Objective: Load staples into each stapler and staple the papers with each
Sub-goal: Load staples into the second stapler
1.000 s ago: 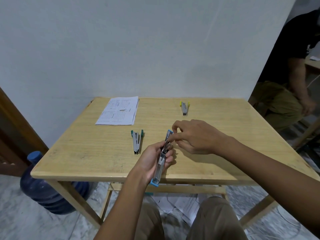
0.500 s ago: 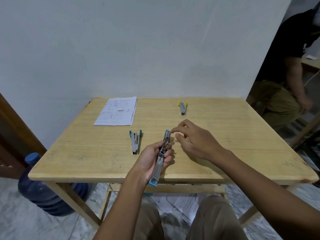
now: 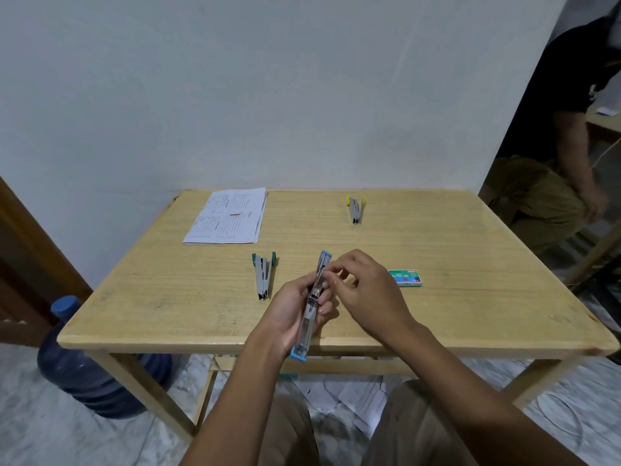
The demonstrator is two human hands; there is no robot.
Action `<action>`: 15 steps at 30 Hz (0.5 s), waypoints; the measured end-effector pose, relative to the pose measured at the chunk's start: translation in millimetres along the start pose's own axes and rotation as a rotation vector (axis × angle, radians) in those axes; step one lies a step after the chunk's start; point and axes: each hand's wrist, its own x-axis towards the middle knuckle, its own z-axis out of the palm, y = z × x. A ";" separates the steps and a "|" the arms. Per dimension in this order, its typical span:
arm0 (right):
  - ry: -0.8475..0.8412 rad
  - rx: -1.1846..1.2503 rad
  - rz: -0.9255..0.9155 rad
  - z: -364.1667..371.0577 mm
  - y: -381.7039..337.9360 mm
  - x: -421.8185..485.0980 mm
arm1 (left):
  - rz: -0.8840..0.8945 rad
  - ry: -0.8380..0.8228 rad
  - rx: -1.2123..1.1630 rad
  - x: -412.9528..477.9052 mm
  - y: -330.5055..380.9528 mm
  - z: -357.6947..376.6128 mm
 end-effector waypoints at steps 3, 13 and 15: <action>-0.021 -0.051 0.063 4.5 1.5 2.8 | 0.005 0.012 -0.004 -0.8 -0.7 0.8; 0.084 -0.183 -0.024 0.1 -3.9 -9.0 | 0.014 0.034 -0.015 -3.6 0.6 3.8; 0.014 -0.077 0.006 -7.1 -6.9 -15.1 | 0.022 0.041 -0.065 -4.5 1.7 4.8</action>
